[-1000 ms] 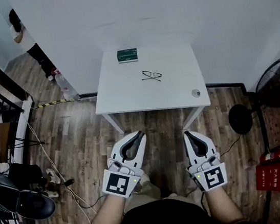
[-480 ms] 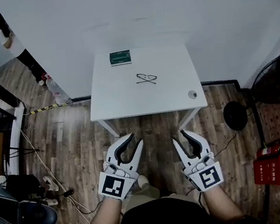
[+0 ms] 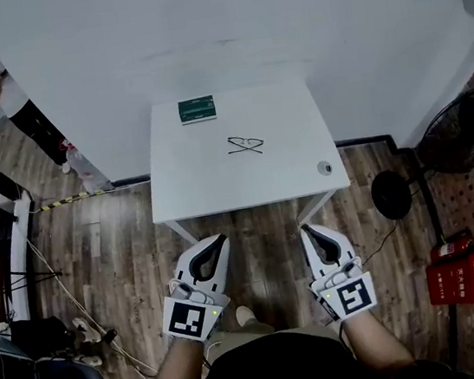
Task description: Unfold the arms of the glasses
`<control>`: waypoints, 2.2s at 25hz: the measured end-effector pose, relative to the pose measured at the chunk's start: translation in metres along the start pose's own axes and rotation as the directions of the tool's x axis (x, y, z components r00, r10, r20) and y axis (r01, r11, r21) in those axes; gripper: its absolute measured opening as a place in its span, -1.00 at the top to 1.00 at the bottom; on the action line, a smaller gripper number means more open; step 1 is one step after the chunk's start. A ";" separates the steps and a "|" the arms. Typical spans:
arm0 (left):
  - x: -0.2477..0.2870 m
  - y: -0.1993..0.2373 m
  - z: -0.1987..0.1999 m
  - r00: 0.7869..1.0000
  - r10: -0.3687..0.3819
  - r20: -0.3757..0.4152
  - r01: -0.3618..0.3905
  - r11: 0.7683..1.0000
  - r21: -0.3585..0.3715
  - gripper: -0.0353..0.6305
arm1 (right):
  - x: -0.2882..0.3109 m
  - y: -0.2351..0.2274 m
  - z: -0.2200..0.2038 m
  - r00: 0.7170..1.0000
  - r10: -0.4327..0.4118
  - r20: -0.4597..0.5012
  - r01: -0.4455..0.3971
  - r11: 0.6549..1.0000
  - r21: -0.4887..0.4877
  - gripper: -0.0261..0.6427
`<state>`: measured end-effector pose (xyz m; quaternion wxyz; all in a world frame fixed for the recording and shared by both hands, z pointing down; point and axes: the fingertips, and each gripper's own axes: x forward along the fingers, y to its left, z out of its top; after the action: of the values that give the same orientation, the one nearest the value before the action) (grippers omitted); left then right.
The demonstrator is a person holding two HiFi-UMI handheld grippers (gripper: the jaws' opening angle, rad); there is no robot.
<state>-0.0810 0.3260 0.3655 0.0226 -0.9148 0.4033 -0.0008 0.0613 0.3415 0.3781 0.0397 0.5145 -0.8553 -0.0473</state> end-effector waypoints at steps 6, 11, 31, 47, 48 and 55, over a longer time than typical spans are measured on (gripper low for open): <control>-0.002 0.027 0.014 0.999 0.005 0.035 -0.006 1.000 0.014 0.88 | 0.018 0.007 0.007 0.999 -0.023 -0.022 0.023 0.999 -0.029 0.93; 0.008 0.051 0.002 0.999 0.034 0.009 -0.034 0.998 0.050 0.88 | 0.036 0.000 0.003 0.999 -0.033 -0.042 0.032 0.999 -0.036 0.93; 0.067 0.080 -0.016 0.998 0.069 -0.011 -0.069 0.998 0.012 0.88 | 0.092 -0.043 -0.013 0.998 0.031 -0.050 -0.031 0.999 0.014 0.93; 0.119 0.101 -0.049 0.994 0.047 -0.096 -0.056 0.994 -0.096 0.88 | 0.131 -0.082 -0.040 0.992 0.075 -0.099 -0.072 0.997 0.043 0.93; 0.123 0.100 -0.050 0.995 0.040 -0.088 -0.049 0.994 -0.093 0.88 | 0.133 -0.086 -0.042 0.992 0.074 -0.101 -0.069 0.997 0.046 0.93; 0.151 0.103 -0.058 0.995 0.026 -0.098 -0.034 0.996 -0.083 0.88 | 0.148 -0.113 -0.052 0.992 0.062 -0.112 -0.054 0.996 0.072 0.93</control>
<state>-0.0562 0.1427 0.4169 -0.0358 -0.9076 0.4175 -0.0279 0.0973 0.1564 0.4193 0.0721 0.4922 -0.8674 0.0127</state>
